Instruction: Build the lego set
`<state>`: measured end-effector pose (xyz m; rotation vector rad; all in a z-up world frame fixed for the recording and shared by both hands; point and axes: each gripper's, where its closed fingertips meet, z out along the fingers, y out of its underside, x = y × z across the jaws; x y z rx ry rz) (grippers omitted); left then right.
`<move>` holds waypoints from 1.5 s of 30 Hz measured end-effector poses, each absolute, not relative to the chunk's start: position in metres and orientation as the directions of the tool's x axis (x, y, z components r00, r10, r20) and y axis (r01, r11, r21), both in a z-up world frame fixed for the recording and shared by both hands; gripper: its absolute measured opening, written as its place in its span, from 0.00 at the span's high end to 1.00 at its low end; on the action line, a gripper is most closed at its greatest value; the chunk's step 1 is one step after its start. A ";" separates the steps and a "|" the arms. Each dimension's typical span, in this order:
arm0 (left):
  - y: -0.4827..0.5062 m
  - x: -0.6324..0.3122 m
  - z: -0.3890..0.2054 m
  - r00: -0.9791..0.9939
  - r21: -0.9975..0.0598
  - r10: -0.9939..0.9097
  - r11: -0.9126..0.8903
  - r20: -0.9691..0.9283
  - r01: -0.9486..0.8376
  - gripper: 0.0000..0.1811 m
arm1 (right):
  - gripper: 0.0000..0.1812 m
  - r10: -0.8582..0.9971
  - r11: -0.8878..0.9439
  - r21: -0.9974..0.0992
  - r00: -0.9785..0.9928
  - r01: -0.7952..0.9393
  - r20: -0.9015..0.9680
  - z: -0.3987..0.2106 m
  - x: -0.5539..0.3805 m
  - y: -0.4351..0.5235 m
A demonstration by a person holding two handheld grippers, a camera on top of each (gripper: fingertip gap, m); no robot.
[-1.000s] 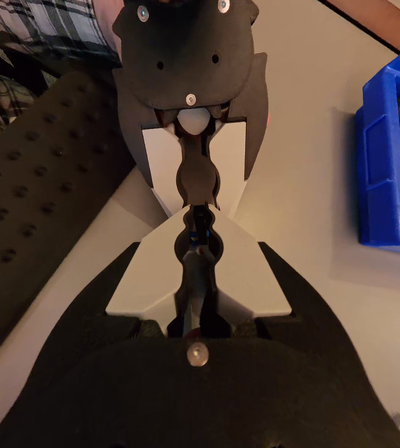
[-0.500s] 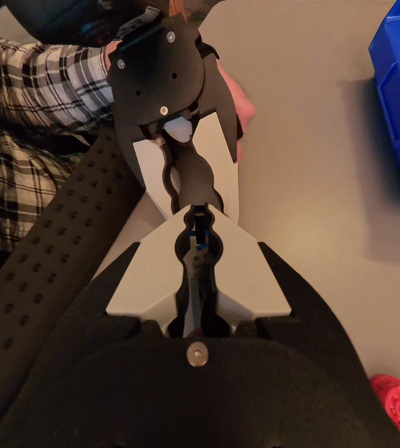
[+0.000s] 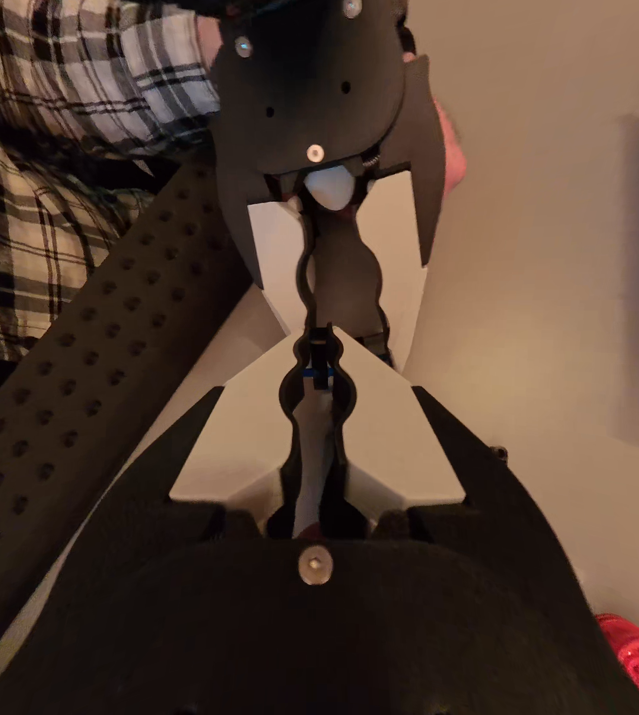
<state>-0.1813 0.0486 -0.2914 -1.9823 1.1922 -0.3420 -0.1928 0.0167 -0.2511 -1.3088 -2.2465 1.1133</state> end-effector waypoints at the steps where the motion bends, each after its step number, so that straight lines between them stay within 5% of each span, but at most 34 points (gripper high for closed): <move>1: 0.049 -0.182 -0.292 0.526 -0.738 -0.836 -0.257 -0.153 -0.624 0.78 | 0.97 0.835 0.290 -0.760 -0.542 0.581 -0.096 -0.250 -0.192 0.015; 5: 0.048 -0.183 -0.292 0.539 -0.737 -0.833 -0.282 -0.130 -0.614 0.79 | 0.97 0.845 0.292 -0.774 -0.531 0.562 -0.067 -0.249 -0.193 0.016; 10: 0.050 -0.186 -0.293 0.530 -0.708 -0.832 -0.274 -0.164 -0.651 0.93 | 0.97 0.870 0.233 -0.796 -0.486 0.559 -0.086 -0.244 -0.193 0.027; 22: 0.054 -0.182 -0.284 0.511 -0.612 -0.858 -0.432 0.053 -0.662 0.95 | 0.97 0.865 0.174 -0.847 -0.490 0.502 -0.112 -0.224 -0.172 0.024; 30: 0.055 -0.175 -0.267 0.541 -0.740 -0.839 -0.327 -0.059 -0.587 0.76 | 0.97 0.873 0.245 -0.845 -0.488 0.475 -0.021 -0.224 -0.156 0.021; 36: 0.031 -0.138 -0.216 0.514 -0.910 -0.857 -0.179 -0.043 -0.375 0.78 | 0.97 0.872 -0.033 -0.950 -0.455 0.309 -0.178 -0.182 -0.163 0.019; 39: 0.034 -0.135 -0.200 0.545 -0.955 -0.838 -0.175 0.018 -0.239 0.87 | 0.97 0.860 -0.123 -0.958 -0.454 0.261 -0.234 -0.172 -0.164 0.019; 45: 0.035 -0.146 -0.215 0.580 -0.906 -0.811 -0.184 -0.080 -0.381 0.87 | 0.92 0.916 0.092 -0.925 -0.395 0.370 -0.067 -0.186 -0.159 0.027</move>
